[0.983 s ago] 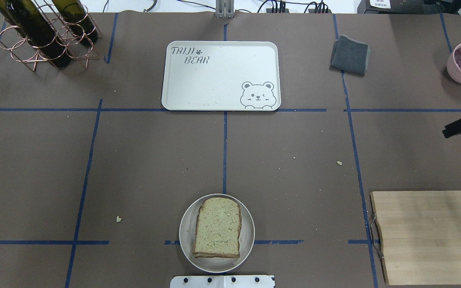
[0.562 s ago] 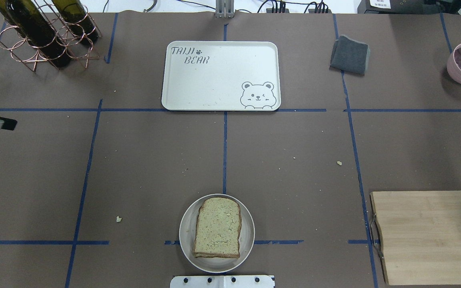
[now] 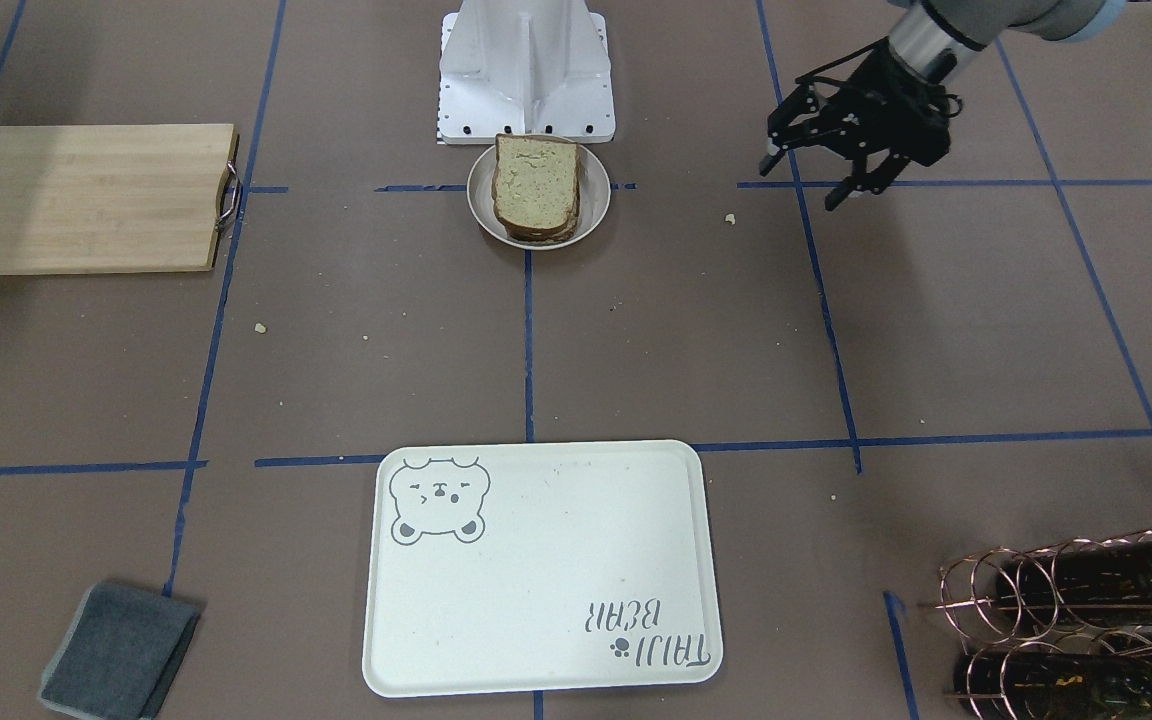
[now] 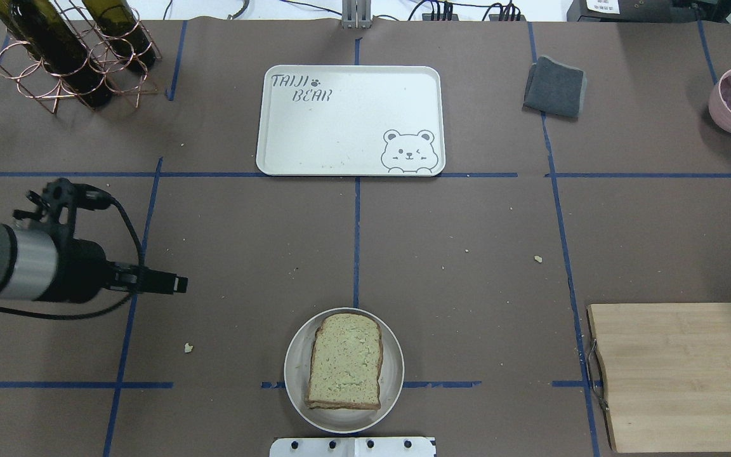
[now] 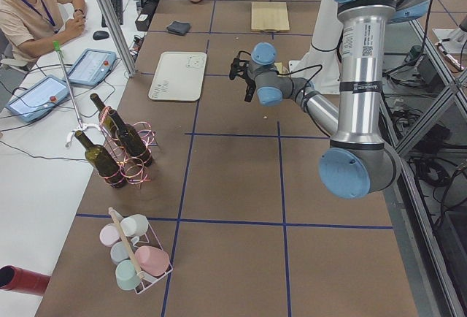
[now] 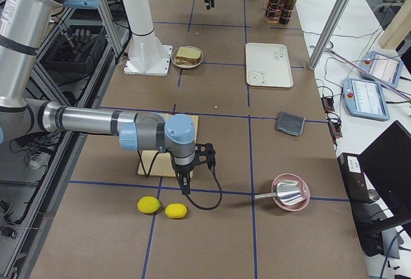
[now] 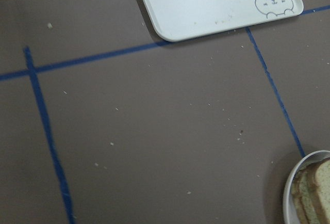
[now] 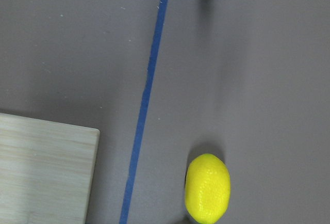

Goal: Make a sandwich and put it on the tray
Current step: 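Reach the left gripper to the plate rim and grasp it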

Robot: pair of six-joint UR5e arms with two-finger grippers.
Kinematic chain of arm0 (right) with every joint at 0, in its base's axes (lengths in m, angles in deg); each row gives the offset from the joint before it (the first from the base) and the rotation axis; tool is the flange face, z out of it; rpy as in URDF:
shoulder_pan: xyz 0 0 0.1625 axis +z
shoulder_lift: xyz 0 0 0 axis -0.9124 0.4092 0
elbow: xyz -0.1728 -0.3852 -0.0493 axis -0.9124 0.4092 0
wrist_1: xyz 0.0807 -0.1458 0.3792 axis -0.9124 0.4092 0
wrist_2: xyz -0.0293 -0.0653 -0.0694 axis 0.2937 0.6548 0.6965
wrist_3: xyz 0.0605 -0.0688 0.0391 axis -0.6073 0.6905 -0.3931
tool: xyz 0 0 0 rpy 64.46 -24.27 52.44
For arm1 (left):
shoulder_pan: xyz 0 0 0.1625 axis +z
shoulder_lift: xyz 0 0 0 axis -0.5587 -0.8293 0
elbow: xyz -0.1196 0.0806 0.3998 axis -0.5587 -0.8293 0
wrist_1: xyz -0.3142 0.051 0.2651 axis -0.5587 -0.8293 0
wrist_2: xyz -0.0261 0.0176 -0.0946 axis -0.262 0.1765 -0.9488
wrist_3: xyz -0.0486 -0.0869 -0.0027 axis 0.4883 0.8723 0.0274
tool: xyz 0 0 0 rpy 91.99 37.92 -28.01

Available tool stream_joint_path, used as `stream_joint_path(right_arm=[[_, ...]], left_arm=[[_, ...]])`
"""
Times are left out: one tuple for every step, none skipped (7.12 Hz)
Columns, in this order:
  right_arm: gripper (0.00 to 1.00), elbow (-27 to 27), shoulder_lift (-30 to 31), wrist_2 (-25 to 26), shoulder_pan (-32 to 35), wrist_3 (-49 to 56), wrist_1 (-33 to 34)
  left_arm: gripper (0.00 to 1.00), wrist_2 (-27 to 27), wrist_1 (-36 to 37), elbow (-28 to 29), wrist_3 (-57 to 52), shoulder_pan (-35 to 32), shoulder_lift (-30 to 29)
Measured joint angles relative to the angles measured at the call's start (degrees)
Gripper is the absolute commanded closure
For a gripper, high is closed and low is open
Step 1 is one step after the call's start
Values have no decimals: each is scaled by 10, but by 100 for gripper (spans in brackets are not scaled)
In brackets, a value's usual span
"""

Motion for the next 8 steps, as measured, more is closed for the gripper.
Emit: stream_joint_path(right_arm=[[0,8,2,1,10,0,-1],[0,10,3,0,18,0,-1],[0,11,3,0,23,1,-1],[0,12,3,0,26,1,-1],[0,13,2,1,27,1,-1],[0,15,2,2,28,1,-1],[0,16,2,3,29,1,-1],[0,17,2,4,29,1,-2]], left_arm=[[45,65,8,4,75,69,-14],[46,119,25,13,133,124,-37],[47,152,55,32,174,159,-74],[47,165,80,55,194,172,-112],[48,170,92,78,202,177,-139],[51,172,96,95,205,180,-152],[56,172,97,109,206,182,-160],[63,172,97,121,206,184,-167]])
